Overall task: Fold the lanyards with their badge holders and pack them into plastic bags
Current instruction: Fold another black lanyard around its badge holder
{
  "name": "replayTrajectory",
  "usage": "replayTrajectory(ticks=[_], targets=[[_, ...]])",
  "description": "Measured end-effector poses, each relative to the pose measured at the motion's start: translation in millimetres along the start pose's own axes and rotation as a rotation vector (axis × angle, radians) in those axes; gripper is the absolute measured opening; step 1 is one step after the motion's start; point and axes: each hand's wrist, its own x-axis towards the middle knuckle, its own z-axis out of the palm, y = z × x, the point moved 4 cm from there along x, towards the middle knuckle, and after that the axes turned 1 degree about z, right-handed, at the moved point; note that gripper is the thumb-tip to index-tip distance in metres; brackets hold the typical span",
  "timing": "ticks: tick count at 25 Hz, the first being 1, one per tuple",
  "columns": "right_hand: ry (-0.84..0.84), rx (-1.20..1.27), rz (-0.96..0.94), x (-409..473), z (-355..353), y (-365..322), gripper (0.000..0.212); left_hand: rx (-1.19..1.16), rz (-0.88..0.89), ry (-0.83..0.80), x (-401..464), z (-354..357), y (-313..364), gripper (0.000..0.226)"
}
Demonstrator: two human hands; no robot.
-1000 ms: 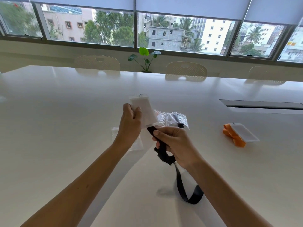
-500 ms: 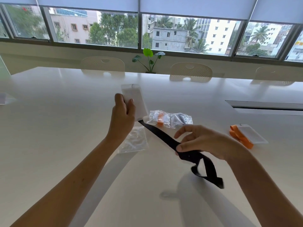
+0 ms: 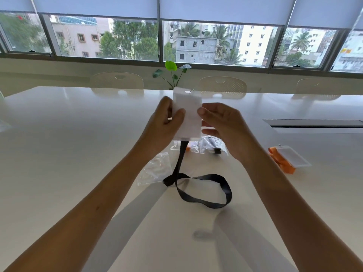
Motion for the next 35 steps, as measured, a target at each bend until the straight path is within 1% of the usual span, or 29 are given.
replayTrajectory(ticks=[1,2,3,4,5,6,7,8,11,13,14,16,17,18,20,21,22,24,26,27,28,29,30,31,32,34,35], targets=[[0.023,0.030,-0.003,0.5,2.0,-0.2,0.018,-0.085,-0.054,-0.029,-3.8,4.9,-4.1,0.019],[0.027,0.065,0.005,-0.6,2.7,1.1,0.011,-0.217,-0.128,-0.072,-6.8,8.5,-8.5,0.022],[0.012,0.085,0.019,-2.0,2.1,3.1,0.009,-0.392,-0.224,-0.134,-8.5,11.3,-12.5,0.023],[-0.024,0.084,0.038,-3.2,0.5,5.0,0.011,-0.575,-0.328,-0.210,-9.7,12.8,-15.2,0.027],[-0.073,0.065,0.058,-4.6,-1.6,6.4,0.013,-0.714,-0.418,-0.267,-10.7,11.3,-17.1,0.036],[-0.118,0.036,0.078,-6.2,-3.4,7.4,0.013,-0.781,-0.484,-0.297,-11.0,8.1,-19.2,0.045],[-0.149,0.000,0.092,-7.7,-4.8,8.4,0.013,-0.780,-0.519,-0.318,-11.4,4.1,-22.1,0.050],[-0.166,-0.044,0.097,-9.1,-5.7,9.3,0.013,-0.729,-0.523,-0.351,-11.7,1.0,-25.3,0.048],[-0.168,-0.210,0.073,-12.5,-7.4,10.7,0.017,-0.404,-0.460,-0.555,-17.0,-3.3,-32.4,0.029],[-0.162,-0.338,0.049,-13.4,-11.5,10.6,0.018,-0.167,-0.471,-0.678,-22.9,-6.0,-33.9,0.033],[-0.152,-0.412,0.037,-13.6,-13.1,11.0,0.016,-0.071,-0.477,-0.696,-24.2,-7.4,-34.3,0.036],[-0.093,-0.583,-0.027,-13.7,-12.9,12.7,0.011,0.081,-0.430,-0.645,-23.9,-7.1,-28.7,0.034],[-0.038,-0.682,-0.094,-14.4,-10.7,12.9,0.009,0.191,-0.363,-0.578,-22.6,-6.7,-25.6,0.032],[0.019,-0.768,-0.174,-15.9,-7.6,12.5,0.008,0.353,-0.260,-0.481,-20.2,-6.9,-23.1,0.030],[0.088,-0.849,-0.320,-20.2,-0.1,12.3,0.008,0.679,-0.033,-0.235,-16.4,-7.1,-13.0,0.028],[0.099,-0.874,-0.376,-22.0,3.9,12.5,0.008,0.749,0.027,-0.147,-15.7,-7.9,-7.2,0.028],[0.108,-0.904,-0.422,-23.2,7.3,13.0,0.009,0.777,0.057,-0.095,-15.5,-8.8,-3.0,0.029],[0.148,-0.936,-0.494,-25.4,11.7,13.1,0.008,0.816,0.103,-0.025,-18.3,-7.1,1.7,0.030],[0.208,-0.885,-0.529,-27.3,13.7,12.5,0.007,0.846,0.199,0.043,-28.6,-0.4,6.3,0.027],[0.239,-0.835,-0.524,-27.4,14.0,12.8,0.006,0.835,0.249,0.065,-35.7,3.4,8.3,0.028],[0.270,-0.776,-0.501,-26.8,13.3,13.8,0.006,0.797,0.269,0.082,-41.9,5.8,9.2,0.033],[0.300,-0.715,-0.463,-25.5,12.0,15.1,0.006,0.730,0.243,0.089,-45.8,6.9,8.5,0.042],[0.325,-0.658,-0.418,-23.5,10.3,16.8,0.007,0.648,0.172,0.081,-46.6,7.1,5.8,0.049],[0.341,-0.613,-0.379,-21.6,9.0,18.4,0.009,0.554,0.061,0.044,-44.9,6.7,1.0,0.055],[0.347,-0.584,-0.354,-20.0,8.6,19.7,0.011,0.413,-0.090,-0.010,-42.2,6.2,-6.6,0.058],[0.336,-0.549,-0.331,-18.7,10.6,21.8,0.012,-0.027,-0.409,-0.113,-40.0,9.1,-17.5,0.058],[0.325,-0.532,-0.324,-18.5,12.0,23.1,0.012,-0.214,-0.503,-0.145,-40.2,11.0,-17.4,0.053]])
